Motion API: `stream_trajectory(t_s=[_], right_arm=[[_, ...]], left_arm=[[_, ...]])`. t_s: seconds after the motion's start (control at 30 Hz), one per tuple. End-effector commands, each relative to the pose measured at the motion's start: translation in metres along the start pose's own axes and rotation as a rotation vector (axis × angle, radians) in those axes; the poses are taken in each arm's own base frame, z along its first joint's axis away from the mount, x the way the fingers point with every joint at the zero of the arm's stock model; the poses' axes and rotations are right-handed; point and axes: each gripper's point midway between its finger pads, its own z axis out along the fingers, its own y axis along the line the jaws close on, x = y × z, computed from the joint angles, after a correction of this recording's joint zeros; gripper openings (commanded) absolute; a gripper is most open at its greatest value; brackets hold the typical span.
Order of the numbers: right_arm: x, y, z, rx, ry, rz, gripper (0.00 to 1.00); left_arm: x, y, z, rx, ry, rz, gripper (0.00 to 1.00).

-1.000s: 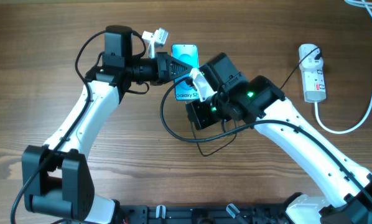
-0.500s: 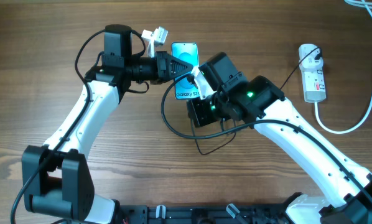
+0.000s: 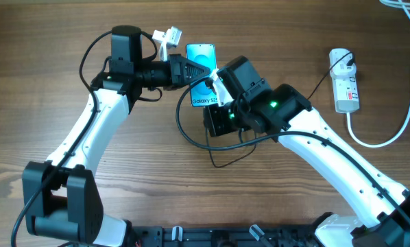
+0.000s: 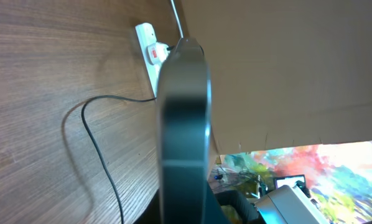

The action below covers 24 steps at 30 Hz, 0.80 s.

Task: Plug charger to phone and switch on socket
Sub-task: 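Push the plug up into the phone's port with the right gripper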

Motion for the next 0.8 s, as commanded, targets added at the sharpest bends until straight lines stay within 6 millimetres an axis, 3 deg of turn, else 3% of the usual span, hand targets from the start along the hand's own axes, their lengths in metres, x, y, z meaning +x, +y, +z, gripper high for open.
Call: stream_trajectory(t_s=[0.0, 0.17, 0.43, 0.77], right_arm=[[-0.034, 0.000, -0.006, 0.024, -0.129, -0.020, 0.04], [-0.030, -0.002, -0.006, 0.038, -0.114, -0.118, 0.04], [-0.037, -0.021, -0.012, 0.065, -0.125, -0.079, 0.04], [-0.050, -0.006, -0.015, -0.025, -0.172, -0.093, 0.04]], left_arm=[[0.011, -0.024, -0.002, 0.066, 0.042, 0.041, 0.04], [0.010, -0.024, -0.002, 0.066, 0.041, 0.041, 0.04], [0.011, -0.024, -0.002, 0.065, 0.043, 0.036, 0.04], [0.014, -0.028, -0.002, 0.086, 0.059, 0.034, 0.04]])
